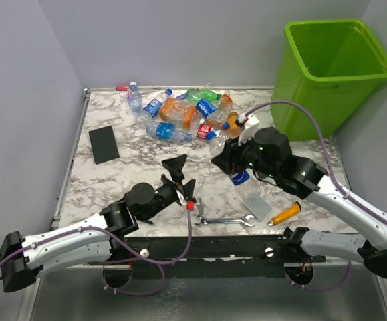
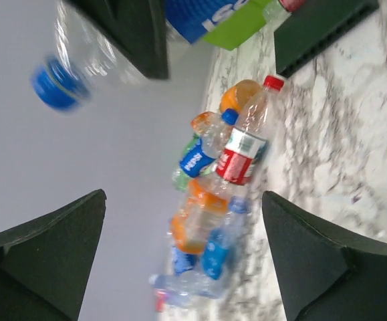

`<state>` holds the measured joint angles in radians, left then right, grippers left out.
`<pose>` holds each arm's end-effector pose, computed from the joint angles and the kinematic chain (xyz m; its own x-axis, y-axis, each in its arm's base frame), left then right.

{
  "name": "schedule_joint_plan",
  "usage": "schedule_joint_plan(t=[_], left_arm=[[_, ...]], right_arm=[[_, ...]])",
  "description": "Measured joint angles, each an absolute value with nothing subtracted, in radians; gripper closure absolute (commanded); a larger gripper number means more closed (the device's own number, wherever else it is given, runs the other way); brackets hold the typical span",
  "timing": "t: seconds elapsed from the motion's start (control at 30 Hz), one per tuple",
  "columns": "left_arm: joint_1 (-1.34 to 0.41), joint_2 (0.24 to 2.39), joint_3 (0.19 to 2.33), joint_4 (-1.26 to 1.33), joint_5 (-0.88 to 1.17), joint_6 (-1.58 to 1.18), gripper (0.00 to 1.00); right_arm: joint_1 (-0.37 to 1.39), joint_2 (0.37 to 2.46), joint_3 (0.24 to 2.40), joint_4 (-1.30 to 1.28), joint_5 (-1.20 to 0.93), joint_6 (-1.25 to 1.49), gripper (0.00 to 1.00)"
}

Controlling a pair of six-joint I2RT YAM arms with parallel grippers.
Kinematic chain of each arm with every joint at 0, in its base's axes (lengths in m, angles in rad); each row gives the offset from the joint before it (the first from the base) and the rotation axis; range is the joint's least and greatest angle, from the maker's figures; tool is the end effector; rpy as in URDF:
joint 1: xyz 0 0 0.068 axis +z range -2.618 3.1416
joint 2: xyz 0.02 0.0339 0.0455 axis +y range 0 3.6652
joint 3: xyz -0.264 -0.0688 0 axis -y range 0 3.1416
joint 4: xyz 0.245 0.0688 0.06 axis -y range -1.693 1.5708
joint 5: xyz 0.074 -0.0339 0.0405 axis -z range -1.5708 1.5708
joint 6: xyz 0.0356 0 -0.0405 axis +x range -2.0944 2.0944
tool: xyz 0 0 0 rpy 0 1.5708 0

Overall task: Put the plastic bottles in the bin
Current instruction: Pick up the plastic bottle at the center of the board.

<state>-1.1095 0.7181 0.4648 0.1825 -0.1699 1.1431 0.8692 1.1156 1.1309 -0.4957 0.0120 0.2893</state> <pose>0.0865 -0.1605 0.2762 0.7217 0.5629 -0.4029 0.3636 0.1870 0.9126 0.1586 0.1870 0.3637 -0.5018 -0.1519 -0.8515 -0.6403 0.7271 0.2477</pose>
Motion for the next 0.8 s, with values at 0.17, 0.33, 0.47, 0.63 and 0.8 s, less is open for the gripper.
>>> schedule_joint_plan(t=[0.17,0.33,0.47,0.63,0.8], left_arm=[[-1.108,0.759,0.567,0.225,-0.253,0.664,0.01],[-1.028,0.798,0.636,0.476,-0.13,0.082,0.01],[-0.915,0.928,0.662,0.703,0.084,-0.317,0.01],[-0.853,1.095,0.664,0.959,0.307,-0.679,0.01],[-0.852,1.182,0.71,1.076,0.431,-0.824,0.01]], right_arm=[[0.868,0.947,1.06,-0.231,0.138,0.325,0.58],[0.868,0.854,0.957,0.082,0.139,0.365,0.59],[0.868,0.891,0.956,0.234,0.119,0.394,0.59],[0.868,0.91,0.929,0.337,0.095,0.438,0.59],[0.868,0.909,0.897,0.435,0.07,0.484,0.59]])
